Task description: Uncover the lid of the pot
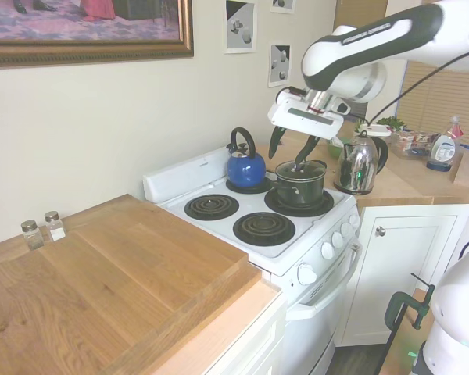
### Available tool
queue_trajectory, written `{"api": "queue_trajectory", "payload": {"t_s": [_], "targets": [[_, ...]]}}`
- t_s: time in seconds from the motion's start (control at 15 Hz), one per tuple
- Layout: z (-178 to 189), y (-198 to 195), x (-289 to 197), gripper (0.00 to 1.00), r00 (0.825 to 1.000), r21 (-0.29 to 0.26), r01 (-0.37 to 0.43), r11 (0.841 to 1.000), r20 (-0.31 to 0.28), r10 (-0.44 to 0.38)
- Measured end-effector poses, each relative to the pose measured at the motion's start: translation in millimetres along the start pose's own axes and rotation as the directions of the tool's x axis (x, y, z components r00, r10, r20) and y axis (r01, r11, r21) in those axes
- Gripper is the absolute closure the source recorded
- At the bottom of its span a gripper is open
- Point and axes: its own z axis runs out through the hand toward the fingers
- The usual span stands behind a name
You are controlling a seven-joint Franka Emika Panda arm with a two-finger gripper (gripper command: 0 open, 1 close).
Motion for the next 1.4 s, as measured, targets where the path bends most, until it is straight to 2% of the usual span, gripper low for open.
{"api": "queue_trajectory", "payload": {"t_s": [0.13,0.27,0.47,0.6,0.67,0.8,0.87,1.13,1.4], "targets": [[18.4,-13.5,45.1,0.00,0.993,-0.024,-0.117,0.993,-0.023,0.117],[11.1,-20.8,89.2,0.00,0.970,-0.001,-0.233,0.972,-0.069,0.232],[-5.0,-36.0,121.0,0.00,0.934,0.032,-0.330,0.943,-0.135,0.331],[4.5,-50.3,133.5,0.00,0.897,0.001,-0.395,0.918,-0.217,0.386],[14.9,-53.3,138.5,0.00,0.885,-0.035,-0.420,0.907,-0.234,0.401],[31.0,-52.1,147.9,0.00,0.880,-0.094,-0.443,0.892,-0.237,0.412],[34.8,-51.2,150.9,1.00,0.878,-0.108,-0.449,0.887,-0.236,0.416],[45.0,-47.7,150.5,1.00,0.882,-0.153,-0.453,0.878,-0.217,0.418],[50.4,-49.4,155.5,1.00,0.885,-0.174,-0.450,0.876,-0.218,0.411]]}}
